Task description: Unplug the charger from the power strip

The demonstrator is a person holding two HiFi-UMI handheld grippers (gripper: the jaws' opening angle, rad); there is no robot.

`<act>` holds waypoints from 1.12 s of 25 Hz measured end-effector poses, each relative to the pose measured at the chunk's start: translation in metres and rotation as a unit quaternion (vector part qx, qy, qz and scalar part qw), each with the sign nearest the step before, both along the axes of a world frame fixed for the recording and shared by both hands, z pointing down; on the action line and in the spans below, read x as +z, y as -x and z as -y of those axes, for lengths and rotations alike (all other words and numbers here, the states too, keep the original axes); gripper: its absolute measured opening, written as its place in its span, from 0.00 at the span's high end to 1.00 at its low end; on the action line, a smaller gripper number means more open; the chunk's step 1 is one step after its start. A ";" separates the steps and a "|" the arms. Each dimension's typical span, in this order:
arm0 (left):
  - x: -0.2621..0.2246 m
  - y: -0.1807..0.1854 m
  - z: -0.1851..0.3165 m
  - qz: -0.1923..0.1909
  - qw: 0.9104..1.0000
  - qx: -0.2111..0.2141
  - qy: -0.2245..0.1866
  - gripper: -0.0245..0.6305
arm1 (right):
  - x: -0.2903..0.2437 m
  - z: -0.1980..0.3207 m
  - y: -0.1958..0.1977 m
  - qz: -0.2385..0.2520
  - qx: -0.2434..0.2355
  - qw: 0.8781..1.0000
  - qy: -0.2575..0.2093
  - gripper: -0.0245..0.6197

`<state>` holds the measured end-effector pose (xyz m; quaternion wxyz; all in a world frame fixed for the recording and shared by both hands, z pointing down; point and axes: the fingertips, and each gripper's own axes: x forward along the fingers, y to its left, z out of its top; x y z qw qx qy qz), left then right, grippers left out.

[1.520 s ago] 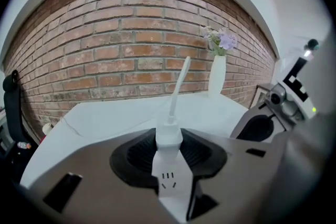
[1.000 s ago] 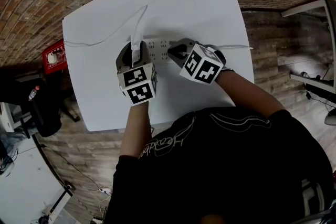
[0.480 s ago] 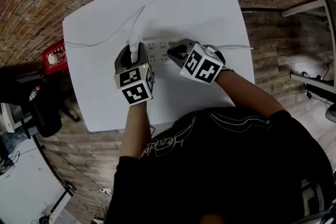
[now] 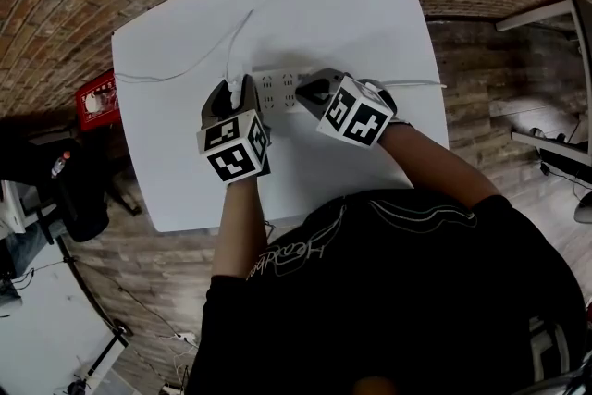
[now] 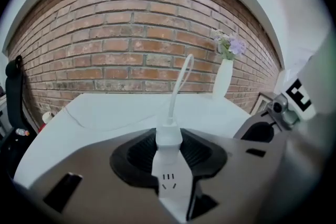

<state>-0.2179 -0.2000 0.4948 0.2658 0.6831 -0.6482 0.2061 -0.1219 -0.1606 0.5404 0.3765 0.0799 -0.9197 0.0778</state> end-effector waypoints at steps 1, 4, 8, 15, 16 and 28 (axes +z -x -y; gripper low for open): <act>0.000 0.000 0.000 0.002 1.000 0.002 0.000 0.76 | 0.000 0.000 0.000 0.002 0.001 1.000 0.000 0.97; -0.002 -0.004 0.000 0.044 0.999 0.013 -0.006 0.76 | -0.001 0.001 0.001 0.003 0.002 1.000 0.000 0.97; -0.004 -0.009 -0.001 0.077 0.997 0.025 -0.008 0.76 | -0.001 0.001 0.001 -0.014 -0.010 1.000 -0.020 0.97; -0.006 0.000 0.000 0.027 1.000 0.010 -0.002 0.76 | -0.002 0.000 0.002 -0.009 -0.005 1.000 -0.017 0.97; -0.007 -0.005 0.000 0.063 0.998 0.024 -0.006 0.76 | -0.002 0.000 0.002 -0.010 -0.006 1.000 -0.018 0.97; -0.057 0.009 0.001 -0.068 0.997 -0.006 -0.045 0.76 | 0.001 0.001 0.001 0.000 0.003 1.000 0.005 0.97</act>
